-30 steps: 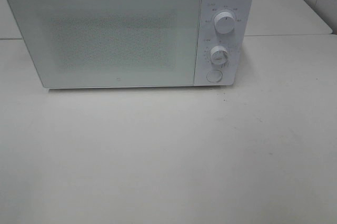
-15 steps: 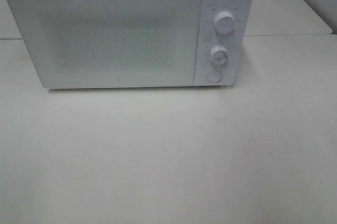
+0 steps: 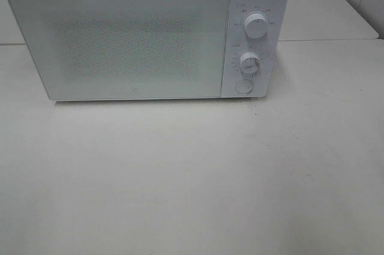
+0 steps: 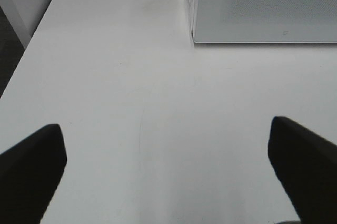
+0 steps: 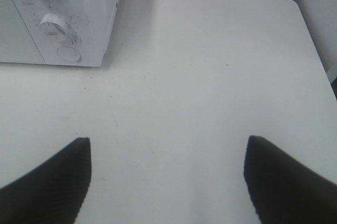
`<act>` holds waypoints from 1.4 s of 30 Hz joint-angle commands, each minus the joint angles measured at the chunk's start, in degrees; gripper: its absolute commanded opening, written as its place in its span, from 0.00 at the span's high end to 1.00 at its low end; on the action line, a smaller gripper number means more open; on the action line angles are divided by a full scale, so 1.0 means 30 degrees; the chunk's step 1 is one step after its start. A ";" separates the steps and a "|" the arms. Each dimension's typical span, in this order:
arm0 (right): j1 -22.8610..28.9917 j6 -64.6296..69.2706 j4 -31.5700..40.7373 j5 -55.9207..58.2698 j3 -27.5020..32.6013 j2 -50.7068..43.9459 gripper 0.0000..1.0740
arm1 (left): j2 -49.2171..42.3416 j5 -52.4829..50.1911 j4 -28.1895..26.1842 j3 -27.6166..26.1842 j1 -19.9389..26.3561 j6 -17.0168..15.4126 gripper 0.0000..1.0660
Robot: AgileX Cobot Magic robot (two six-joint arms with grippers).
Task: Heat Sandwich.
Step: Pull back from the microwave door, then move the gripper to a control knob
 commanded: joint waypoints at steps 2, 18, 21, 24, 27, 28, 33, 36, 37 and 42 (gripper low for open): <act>-0.0095 0.0057 -0.0038 -0.1127 -0.0115 0.0764 0.29 | -0.0516 -0.0306 -0.0134 0.0076 0.0057 0.0000 0.05; 0.0019 0.0076 -0.0038 -0.6474 0.0038 0.4832 0.29 | -0.0516 -0.0306 -0.0134 0.0076 0.0057 0.0000 0.05; 0.0019 0.0076 -0.0038 -0.8881 0.0783 0.5519 0.29 | -0.0516 -0.0306 -0.0134 0.0076 0.0057 0.0000 0.05; 0.0019 0.0076 -0.0038 -1.0275 0.1261 0.5940 0.29 | -0.0516 -0.0306 -0.0134 0.0076 0.0057 0.0000 0.05; 0.0019 0.0076 -0.0038 -1.2662 0.2082 0.6742 0.29 | -0.0516 -0.0306 -0.0134 0.0076 0.0057 0.0000 0.05; 0.0019 0.0076 -0.0038 -1.2662 0.2082 0.6742 0.29 | -0.0516 -0.0306 -0.0134 0.0076 0.0057 0.0000 0.05; 0.0019 0.0076 0.0134 -1.7361 0.3438 0.7620 0.29 | -0.0516 -0.0306 -0.0134 0.0076 0.0057 0.0000 0.05; 0.0019 -0.0554 0.0783 -1.9863 0.3973 0.8652 0.29 | -0.0516 -0.0306 -0.0134 0.0076 0.0057 0.0000 0.05; 0.0019 -0.0821 0.1012 -2.0206 0.3992 0.8957 0.29 | -0.0516 -0.0306 -0.0134 0.0076 0.0057 0.0000 0.05; 0.0019 -0.2139 0.2005 -2.2670 0.4259 1.0485 0.29 | -0.0516 -0.0306 -0.0134 0.0076 0.0057 0.0000 0.05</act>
